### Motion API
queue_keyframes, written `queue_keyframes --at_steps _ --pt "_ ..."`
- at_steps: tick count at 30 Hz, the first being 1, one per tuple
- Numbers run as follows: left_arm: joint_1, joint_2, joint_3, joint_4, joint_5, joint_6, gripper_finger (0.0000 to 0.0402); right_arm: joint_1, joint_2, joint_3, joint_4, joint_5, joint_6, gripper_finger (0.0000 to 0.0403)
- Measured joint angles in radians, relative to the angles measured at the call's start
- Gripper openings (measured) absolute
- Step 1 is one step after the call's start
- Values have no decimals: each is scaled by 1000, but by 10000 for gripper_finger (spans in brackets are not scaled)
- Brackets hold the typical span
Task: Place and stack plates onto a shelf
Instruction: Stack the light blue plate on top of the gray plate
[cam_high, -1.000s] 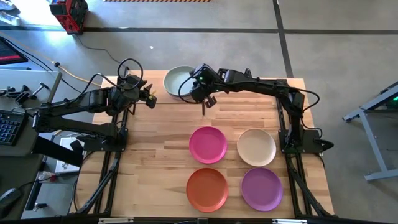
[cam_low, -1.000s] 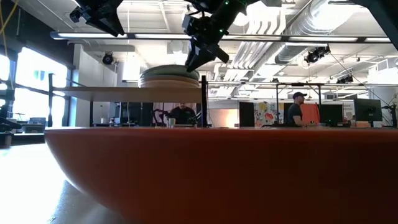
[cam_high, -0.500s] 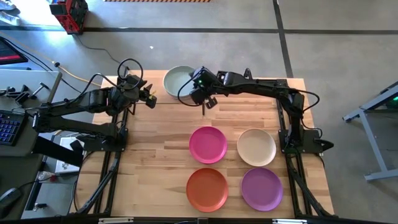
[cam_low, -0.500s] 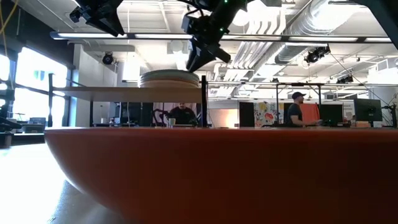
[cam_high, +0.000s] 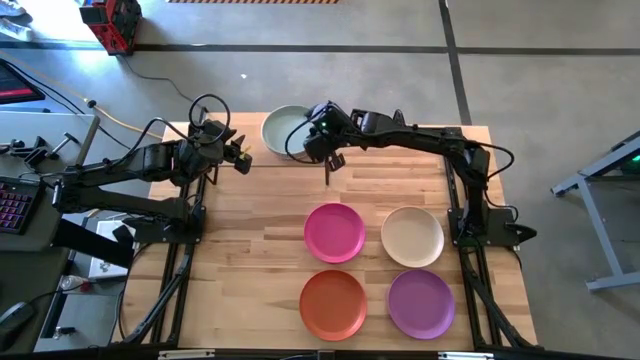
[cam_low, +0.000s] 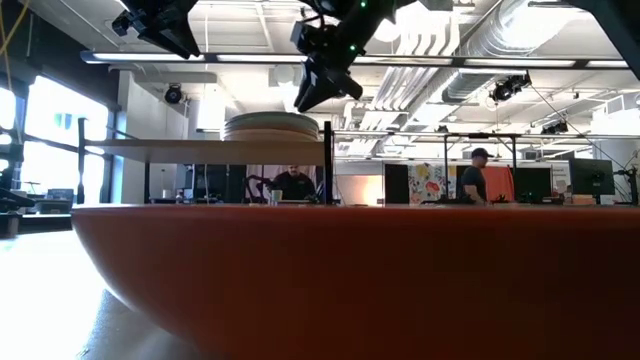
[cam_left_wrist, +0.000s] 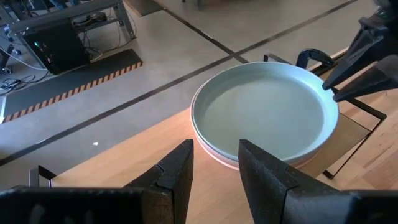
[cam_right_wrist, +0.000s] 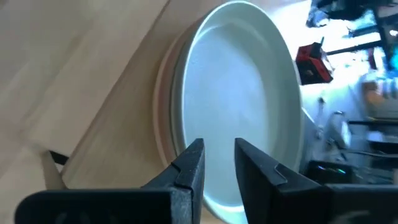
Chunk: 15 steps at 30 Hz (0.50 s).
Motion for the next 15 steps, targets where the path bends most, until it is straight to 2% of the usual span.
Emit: queue_keyframes --at_steps 3,8,15 --pt "0 0 0 0 0 0 117 -16 19 0 -5 -37 31 69" --pt "0 0 0 0 0 -1 117 -25 43 1 -45 -19 43 69" --pt "0 0 0 -2 0 -34 117 -20 30 -1 -12 1 37 69"
